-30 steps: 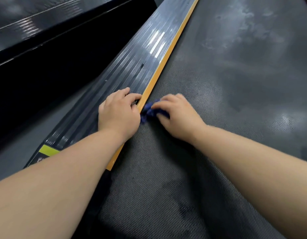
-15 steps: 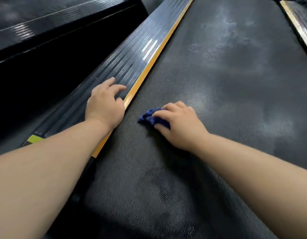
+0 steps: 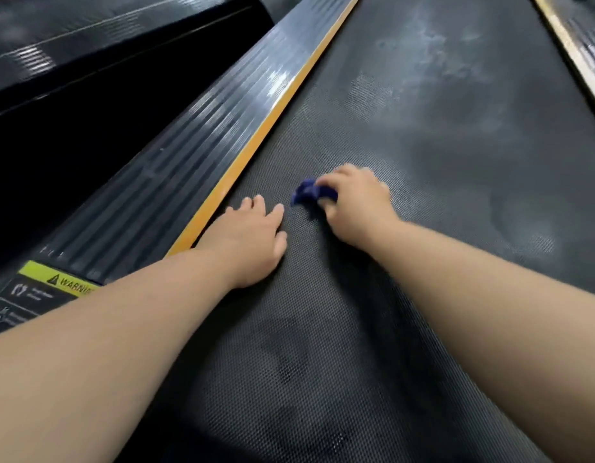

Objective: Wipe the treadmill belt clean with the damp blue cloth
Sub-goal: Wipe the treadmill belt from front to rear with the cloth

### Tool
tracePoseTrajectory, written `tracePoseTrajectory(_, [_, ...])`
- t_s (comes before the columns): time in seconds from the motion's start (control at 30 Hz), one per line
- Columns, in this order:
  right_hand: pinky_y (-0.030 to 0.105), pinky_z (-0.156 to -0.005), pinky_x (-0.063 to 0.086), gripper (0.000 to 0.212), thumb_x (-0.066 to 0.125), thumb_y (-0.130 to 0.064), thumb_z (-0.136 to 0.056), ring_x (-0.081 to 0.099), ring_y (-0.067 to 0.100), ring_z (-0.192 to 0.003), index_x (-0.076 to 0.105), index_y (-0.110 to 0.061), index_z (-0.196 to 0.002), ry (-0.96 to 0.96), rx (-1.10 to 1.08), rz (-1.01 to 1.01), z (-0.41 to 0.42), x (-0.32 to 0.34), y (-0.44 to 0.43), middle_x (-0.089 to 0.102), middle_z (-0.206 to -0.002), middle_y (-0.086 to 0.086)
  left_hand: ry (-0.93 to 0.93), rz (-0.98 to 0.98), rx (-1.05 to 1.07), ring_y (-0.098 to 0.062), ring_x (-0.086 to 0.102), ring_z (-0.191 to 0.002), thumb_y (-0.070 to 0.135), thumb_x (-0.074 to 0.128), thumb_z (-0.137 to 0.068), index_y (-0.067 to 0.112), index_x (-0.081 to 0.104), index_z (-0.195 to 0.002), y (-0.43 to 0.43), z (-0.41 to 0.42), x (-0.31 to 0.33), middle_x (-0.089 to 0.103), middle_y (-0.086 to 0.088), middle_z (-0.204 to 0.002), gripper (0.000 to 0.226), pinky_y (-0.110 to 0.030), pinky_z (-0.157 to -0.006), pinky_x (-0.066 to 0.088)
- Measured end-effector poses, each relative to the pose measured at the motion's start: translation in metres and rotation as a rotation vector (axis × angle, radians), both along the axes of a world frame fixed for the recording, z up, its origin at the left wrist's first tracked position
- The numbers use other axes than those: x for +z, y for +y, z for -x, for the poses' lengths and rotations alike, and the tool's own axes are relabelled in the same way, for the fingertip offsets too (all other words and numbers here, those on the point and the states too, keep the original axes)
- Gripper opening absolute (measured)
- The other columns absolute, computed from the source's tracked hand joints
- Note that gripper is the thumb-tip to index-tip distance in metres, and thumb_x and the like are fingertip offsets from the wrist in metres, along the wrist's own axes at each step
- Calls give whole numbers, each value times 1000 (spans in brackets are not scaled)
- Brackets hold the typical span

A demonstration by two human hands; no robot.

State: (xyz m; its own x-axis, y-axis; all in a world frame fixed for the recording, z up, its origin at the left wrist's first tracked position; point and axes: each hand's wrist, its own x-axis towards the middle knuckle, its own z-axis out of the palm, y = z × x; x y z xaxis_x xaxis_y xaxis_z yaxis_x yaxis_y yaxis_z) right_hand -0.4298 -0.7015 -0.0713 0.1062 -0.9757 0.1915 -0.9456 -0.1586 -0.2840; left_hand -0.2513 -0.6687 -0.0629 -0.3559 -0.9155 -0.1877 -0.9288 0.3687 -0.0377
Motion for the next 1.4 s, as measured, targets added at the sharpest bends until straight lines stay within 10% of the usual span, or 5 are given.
tracePoseTrajectory(0.33, [45,-95,41,28,63,-32,-86,48,22,-111,64,-38,-114,-83,291,-67,45,-3,69,56,-122,-11,-82,-51,69,-35,9,-145,47,17,-100,27,1,-152,-6,17,1,5,-21,-157,57,-51,-112,25])
tracePoseTrajectory(0.57, [38,-97,34,32,55,-21,-89,40,25,-123,63,-38,-116,-122,-79,-30,20,-5,-41,50,-132,-7,-88,-60,78,-32,9,-145,45,17,-101,30,4,-152,-6,19,7,4,-18,-158,55,-43,-111,27])
tracePoseTrajectory(0.77, [45,-93,44,31,56,-30,-80,55,27,-107,67,-36,-108,-176,235,45,59,-25,46,62,-118,-10,-148,-125,129,-35,21,-141,41,22,-101,22,14,-151,-5,27,17,16,-21,-154,54,-46,-108,30])
tracePoseTrajectory(0.9, [45,-96,44,29,60,-33,-81,54,22,-112,67,-37,-109,-249,93,48,72,-22,17,62,-116,-12,-54,2,-37,-30,48,-120,34,36,-94,9,53,-117,11,57,25,47,-9,-125,37,-43,-99,40])
tracePoseTrajectory(1.4, [41,-94,44,31,57,-28,-84,51,28,-113,64,-40,-112,-111,-30,12,94,-10,33,61,-116,-6,-50,26,-45,-27,49,-93,31,31,-97,12,46,-95,23,69,18,51,-12,-115,25,-35,-75,35])
